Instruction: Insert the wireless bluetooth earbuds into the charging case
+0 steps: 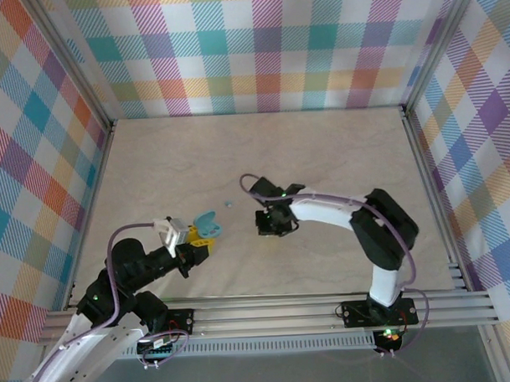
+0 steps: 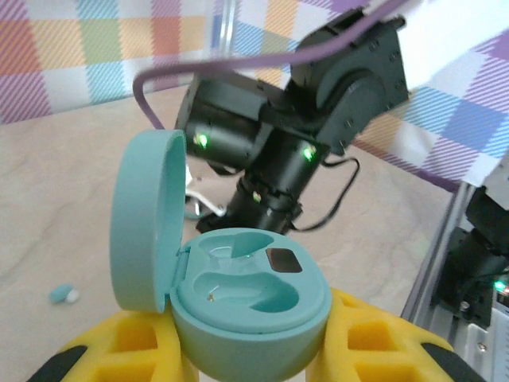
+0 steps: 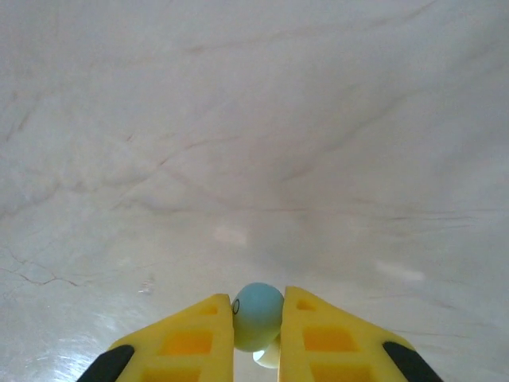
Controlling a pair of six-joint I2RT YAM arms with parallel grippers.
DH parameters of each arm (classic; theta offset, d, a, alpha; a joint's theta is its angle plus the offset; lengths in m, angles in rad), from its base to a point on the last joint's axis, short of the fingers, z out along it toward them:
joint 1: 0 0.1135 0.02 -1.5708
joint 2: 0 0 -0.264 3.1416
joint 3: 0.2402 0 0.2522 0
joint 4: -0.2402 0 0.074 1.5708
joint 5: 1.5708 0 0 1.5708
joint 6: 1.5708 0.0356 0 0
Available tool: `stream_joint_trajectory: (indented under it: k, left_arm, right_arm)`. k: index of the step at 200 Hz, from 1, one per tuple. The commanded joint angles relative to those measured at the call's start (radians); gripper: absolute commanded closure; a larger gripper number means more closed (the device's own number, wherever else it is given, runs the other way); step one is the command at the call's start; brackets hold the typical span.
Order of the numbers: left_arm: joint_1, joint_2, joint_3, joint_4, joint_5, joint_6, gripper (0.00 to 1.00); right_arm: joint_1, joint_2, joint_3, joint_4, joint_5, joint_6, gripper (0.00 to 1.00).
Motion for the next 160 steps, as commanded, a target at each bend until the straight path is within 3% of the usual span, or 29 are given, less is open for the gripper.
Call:
stream_joint_trajectory:
  k: [1, 48, 90, 120, 160]
  left_arm:
    - [-0.002, 0.040, -0.020, 0.165, 0.114, 0.046, 1.00]
    - [-0.002, 0.167, -0.032, 0.335, 0.176, 0.089, 1.00]
    - [-0.003, 0.259, -0.050, 0.469, 0.187, 0.065, 1.00]
    - [-0.003, 0.306, -0.041, 0.498, 0.201, 0.065, 1.00]
    - [-0.003, 0.312, -0.034, 0.510, 0.219, 0.047, 1.00]
  right_arm:
    - [-0.054, -0.128, -0.033, 0.017, -0.042, -0.088, 0.90]
    - [-0.111, -0.448, -0.071, 0.020, -0.163, -0.272, 0.89]
    - [-0.111, -0.665, -0.079, 0.037, -0.366, -0.358, 0.89]
    - [-0.104, -0.719, -0.064, 0.058, -0.486, -0.395, 0.88]
    - [-0.051, -0.678, 0.014, 0.066, -0.582, -0.483, 0.88]
